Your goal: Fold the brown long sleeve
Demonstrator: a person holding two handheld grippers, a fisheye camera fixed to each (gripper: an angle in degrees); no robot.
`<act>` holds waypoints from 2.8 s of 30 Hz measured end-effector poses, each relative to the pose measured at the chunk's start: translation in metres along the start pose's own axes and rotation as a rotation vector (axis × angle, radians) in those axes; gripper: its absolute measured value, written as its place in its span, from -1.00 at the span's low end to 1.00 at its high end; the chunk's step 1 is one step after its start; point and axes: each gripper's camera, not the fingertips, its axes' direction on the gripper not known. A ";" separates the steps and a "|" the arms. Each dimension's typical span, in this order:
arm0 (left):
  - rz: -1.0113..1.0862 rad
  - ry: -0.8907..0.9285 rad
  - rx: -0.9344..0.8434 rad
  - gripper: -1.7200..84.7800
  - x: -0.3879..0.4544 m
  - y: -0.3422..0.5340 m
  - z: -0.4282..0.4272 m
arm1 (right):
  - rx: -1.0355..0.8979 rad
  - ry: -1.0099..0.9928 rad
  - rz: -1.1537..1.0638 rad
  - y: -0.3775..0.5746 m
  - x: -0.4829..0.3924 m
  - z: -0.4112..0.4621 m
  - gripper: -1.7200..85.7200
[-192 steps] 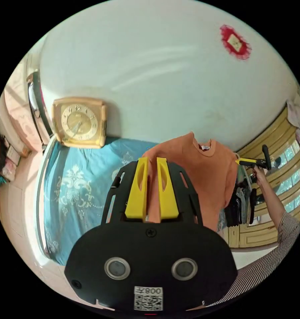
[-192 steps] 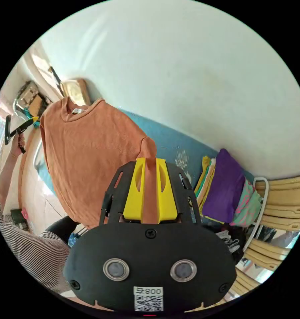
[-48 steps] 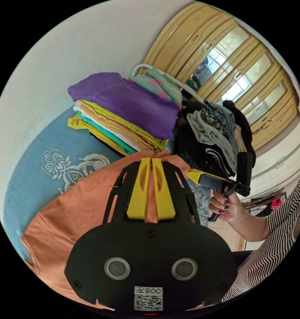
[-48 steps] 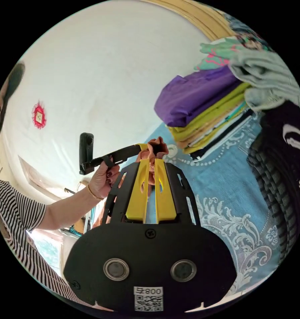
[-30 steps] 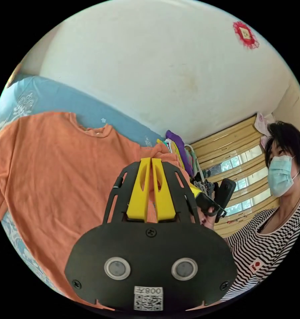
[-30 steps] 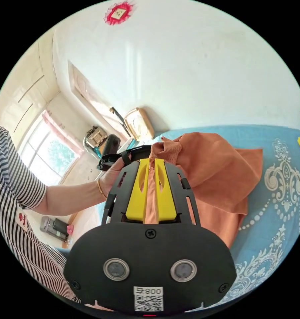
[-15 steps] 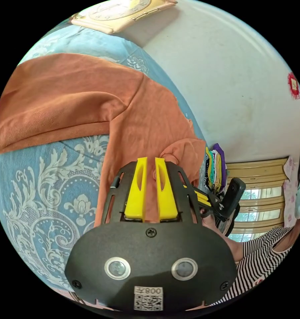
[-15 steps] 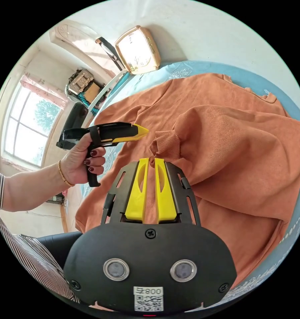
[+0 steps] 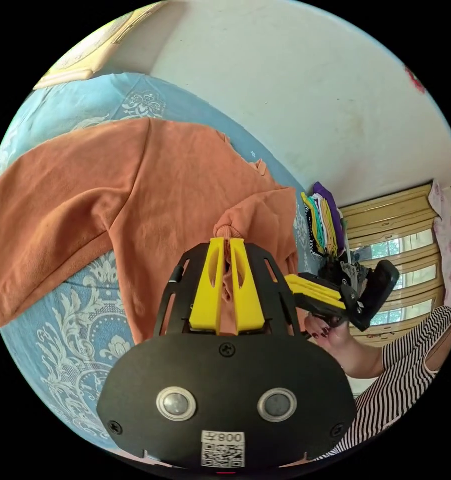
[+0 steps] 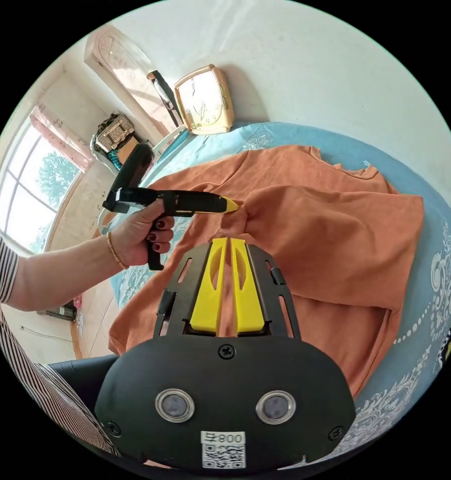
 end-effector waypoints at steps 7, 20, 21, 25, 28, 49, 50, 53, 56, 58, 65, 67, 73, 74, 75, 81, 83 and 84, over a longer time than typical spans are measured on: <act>-0.131 0.042 0.020 -0.91 -0.040 -0.003 0.012 | -0.206 0.033 -0.008 -0.020 0.003 0.078 -0.95; 0.196 0.015 0.072 -0.94 0.093 -0.009 0.054 | -0.001 0.186 0.257 -0.003 0.088 -0.032 -0.95; 0.274 0.011 0.029 -0.93 0.118 -0.018 0.075 | -0.008 0.216 0.270 0.001 0.094 -0.035 -0.95; 0.455 0.019 -0.050 -0.90 0.185 -0.047 0.139 | -0.079 0.434 0.270 0.024 0.104 -0.045 -0.94; 0.561 -0.027 -0.072 -0.85 0.234 -0.076 0.183 | -0.080 0.622 0.211 0.034 0.092 -0.050 -0.91; 0.795 -0.185 -0.234 -0.93 0.443 -0.107 0.392 | 0.096 0.424 0.544 0.112 0.218 -0.119 -0.89; 0.811 -0.227 -0.264 -0.93 0.448 -0.102 0.410 | 0.081 0.404 0.561 0.115 0.230 -0.118 -0.88; 0.793 -0.262 -0.247 -0.93 0.457 -0.095 0.422 | 0.073 0.362 0.584 0.125 0.247 -0.127 -0.85; 0.769 -0.183 -0.153 -0.92 0.466 -0.093 0.402 | 0.070 0.358 0.597 0.139 0.252 -0.139 -0.85; 0.762 -0.133 -0.092 -0.92 0.472 -0.089 0.389 | 0.078 0.397 0.590 0.144 0.249 -0.150 -0.89; 0.804 -0.157 -0.199 -0.95 0.498 -0.072 0.444 | 0.068 0.468 0.328 0.099 0.238 -0.142 -0.95; 0.773 -0.220 -0.222 -0.95 0.499 -0.074 0.461 | -0.009 0.479 0.311 0.094 0.249 -0.123 -0.95; 0.760 -0.219 -0.202 -0.96 0.510 -0.066 0.469 | -0.012 0.448 0.315 0.100 0.267 -0.114 -0.96; 0.783 -0.207 -0.163 -0.96 0.516 -0.063 0.462 | -0.015 0.438 0.325 0.099 0.270 -0.115 -0.96; 0.788 -0.211 -0.133 -0.96 0.520 -0.063 0.459 | -0.017 0.435 0.328 0.098 0.271 -0.116 -0.96; 0.768 -0.316 -0.219 -0.96 0.517 -0.066 0.486 | -0.032 0.471 0.307 0.092 0.270 -0.111 -0.96; 0.747 -0.289 -0.175 -0.96 0.514 -0.060 0.470 | -0.036 0.465 0.311 0.088 0.271 -0.112 -0.96; 0.725 -0.247 -0.156 -0.96 0.511 -0.054 0.455 | -0.033 0.462 0.312 0.087 0.271 -0.113 -0.96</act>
